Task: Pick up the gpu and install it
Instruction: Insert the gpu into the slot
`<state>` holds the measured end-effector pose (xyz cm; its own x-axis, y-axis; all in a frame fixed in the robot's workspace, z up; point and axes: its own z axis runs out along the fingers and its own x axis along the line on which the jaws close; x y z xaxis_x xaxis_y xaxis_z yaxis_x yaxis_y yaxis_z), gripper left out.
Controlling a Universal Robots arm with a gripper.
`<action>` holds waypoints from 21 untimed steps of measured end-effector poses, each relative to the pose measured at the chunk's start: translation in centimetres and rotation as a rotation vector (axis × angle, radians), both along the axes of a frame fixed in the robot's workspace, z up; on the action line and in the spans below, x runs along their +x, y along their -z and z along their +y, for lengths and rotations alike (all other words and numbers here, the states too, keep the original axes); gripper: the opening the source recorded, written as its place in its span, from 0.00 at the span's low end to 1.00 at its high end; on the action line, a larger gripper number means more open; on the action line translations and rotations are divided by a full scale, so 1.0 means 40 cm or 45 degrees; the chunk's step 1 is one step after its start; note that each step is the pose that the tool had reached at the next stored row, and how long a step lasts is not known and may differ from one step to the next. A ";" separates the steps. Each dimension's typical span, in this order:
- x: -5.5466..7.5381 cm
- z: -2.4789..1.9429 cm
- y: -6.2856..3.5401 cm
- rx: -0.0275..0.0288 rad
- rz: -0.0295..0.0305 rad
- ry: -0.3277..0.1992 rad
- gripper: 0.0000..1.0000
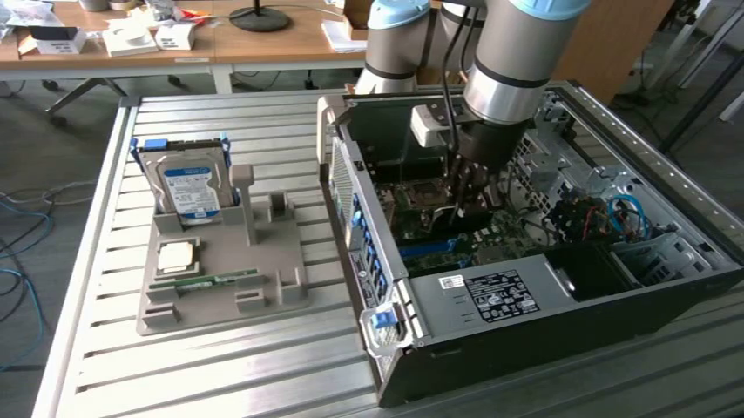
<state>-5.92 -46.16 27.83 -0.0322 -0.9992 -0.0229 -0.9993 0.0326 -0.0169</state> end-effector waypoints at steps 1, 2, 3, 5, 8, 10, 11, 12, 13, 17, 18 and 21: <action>-0.002 0.000 0.000 0.0000 0.0000 0.000 0.26; -0.004 0.000 0.000 0.0000 -0.0001 0.000 0.26; -0.006 0.000 0.000 -0.0001 -0.0001 0.000 0.26; -0.008 0.000 0.000 0.0000 -0.0001 0.000 0.26; -0.009 0.000 0.000 -0.0001 0.0000 -0.001 0.26; -0.010 0.000 0.000 -0.0001 0.0000 0.000 0.26; -0.012 0.000 0.000 0.0000 -0.0001 0.000 0.26; -0.013 0.000 0.000 0.0000 -0.0001 0.000 0.26; -0.014 0.000 0.000 0.0000 -0.0001 0.000 0.26; -0.016 0.000 0.000 -0.0001 -0.0001 0.000 0.26; -0.017 0.000 0.000 0.0000 0.0000 0.000 0.26; -0.020 0.000 0.000 0.0000 -0.0001 0.000 0.26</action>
<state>-6.72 -46.16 27.82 -0.0320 -0.9992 -0.0229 -0.9993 0.0324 -0.0170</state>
